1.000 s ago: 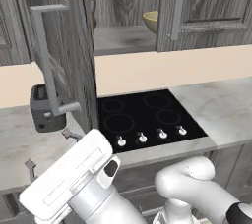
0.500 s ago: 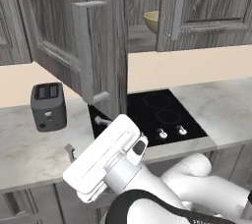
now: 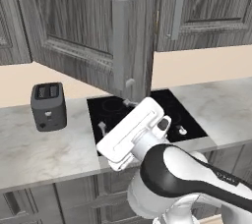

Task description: Pick the mug and place it in the sink. Pick the bowl and place it in the open cabinet and then close the cabinet.

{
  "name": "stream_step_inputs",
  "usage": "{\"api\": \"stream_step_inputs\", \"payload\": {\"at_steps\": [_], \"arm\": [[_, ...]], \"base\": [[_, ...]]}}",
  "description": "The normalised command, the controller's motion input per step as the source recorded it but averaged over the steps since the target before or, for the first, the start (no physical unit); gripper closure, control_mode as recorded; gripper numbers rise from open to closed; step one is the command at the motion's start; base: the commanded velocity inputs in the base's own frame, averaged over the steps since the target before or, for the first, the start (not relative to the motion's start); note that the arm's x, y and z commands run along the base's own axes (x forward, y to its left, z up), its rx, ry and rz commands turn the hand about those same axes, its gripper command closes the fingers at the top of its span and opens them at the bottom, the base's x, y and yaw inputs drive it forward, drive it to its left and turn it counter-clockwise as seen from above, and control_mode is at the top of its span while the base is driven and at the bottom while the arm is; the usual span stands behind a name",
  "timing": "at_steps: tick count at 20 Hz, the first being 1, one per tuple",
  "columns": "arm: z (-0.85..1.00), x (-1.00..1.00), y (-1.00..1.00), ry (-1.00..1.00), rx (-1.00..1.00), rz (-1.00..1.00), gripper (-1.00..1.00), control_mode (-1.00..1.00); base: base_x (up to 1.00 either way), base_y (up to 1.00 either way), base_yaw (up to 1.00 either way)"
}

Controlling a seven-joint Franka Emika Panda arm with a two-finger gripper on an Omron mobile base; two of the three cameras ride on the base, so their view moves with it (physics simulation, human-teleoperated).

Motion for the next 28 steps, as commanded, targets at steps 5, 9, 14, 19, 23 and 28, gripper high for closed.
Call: {"api": "stream_step_inputs", "payload": {"at_steps": [5,9,14,19,23,28], "arm": [[0.0,0.0,0.0,0.47,0.05,-0.62,-1.0,-1.0],[0.04,0.0,0.0,0.53,0.09,-0.56,-1.0,-1.0],[0.1,0.05,0.0,0.53,0.13,-0.52,-1.0,-1.0],[0.1,0.16,0.0,0.51,0.13,-0.49,-1.0,-1.0],[0.12,0.26,0.0,0.5,0.13,-0.47,-1.0,-1.0],[0.2,0.34,-0.03,0.45,0.13,-0.46,-1.0,-1.0]], "base": [[0.0,0.0,0.0],[0.0,0.0,0.0],[0.0,0.0,0.0],[0.0,0.0,0.0],[0.0,0.0,0.0],[0.0,0.0,0.0]]}}
